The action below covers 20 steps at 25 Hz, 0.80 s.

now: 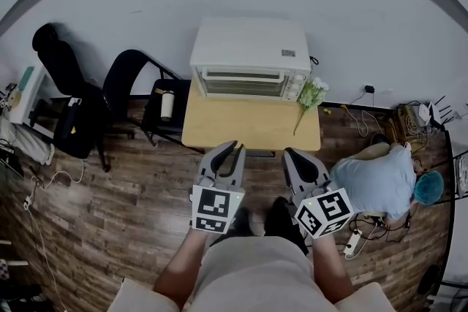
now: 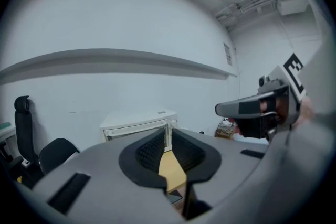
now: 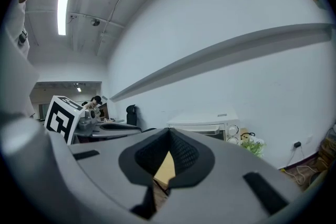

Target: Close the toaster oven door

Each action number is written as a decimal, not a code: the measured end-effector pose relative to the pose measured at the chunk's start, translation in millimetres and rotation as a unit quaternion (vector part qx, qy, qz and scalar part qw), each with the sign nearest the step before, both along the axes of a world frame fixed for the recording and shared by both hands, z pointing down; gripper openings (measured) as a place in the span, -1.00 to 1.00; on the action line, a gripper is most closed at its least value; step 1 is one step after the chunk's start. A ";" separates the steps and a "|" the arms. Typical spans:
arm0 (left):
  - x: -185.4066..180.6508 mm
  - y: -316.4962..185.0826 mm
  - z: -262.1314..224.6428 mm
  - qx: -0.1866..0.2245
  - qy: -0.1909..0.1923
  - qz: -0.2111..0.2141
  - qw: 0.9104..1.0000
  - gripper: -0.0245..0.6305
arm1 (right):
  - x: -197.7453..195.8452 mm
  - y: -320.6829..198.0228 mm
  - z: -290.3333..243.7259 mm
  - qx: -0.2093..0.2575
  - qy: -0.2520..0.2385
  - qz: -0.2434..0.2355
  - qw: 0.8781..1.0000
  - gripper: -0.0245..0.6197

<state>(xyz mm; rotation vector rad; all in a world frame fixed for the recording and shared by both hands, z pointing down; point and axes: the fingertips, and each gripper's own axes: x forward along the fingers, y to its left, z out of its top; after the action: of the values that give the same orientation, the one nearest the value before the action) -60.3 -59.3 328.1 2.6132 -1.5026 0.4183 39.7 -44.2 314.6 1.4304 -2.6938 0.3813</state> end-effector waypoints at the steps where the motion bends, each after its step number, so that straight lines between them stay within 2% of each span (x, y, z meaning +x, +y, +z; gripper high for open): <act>1: 0.9 1.7 -4.3 0.000 0.009 0.003 1.000 -0.79 | -0.3 0.6 -1.4 0.002 0.001 -0.001 1.000 -0.93; 9: 0.8 11.3 -20.6 0.001 0.044 0.014 0.999 -0.82 | -2.9 8.0 -13.8 0.013 0.001 -0.009 1.000 -0.93; 20: 6.5 20.0 -24.7 -0.005 0.059 0.035 0.998 -0.88 | -6.3 17.8 -15.7 0.017 0.001 -0.021 1.000 -0.93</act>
<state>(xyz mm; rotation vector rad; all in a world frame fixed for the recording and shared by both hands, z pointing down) -53.8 -39.3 303.5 2.6379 -1.3728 0.2723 33.4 -26.4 298.8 1.3787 -2.7370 0.3340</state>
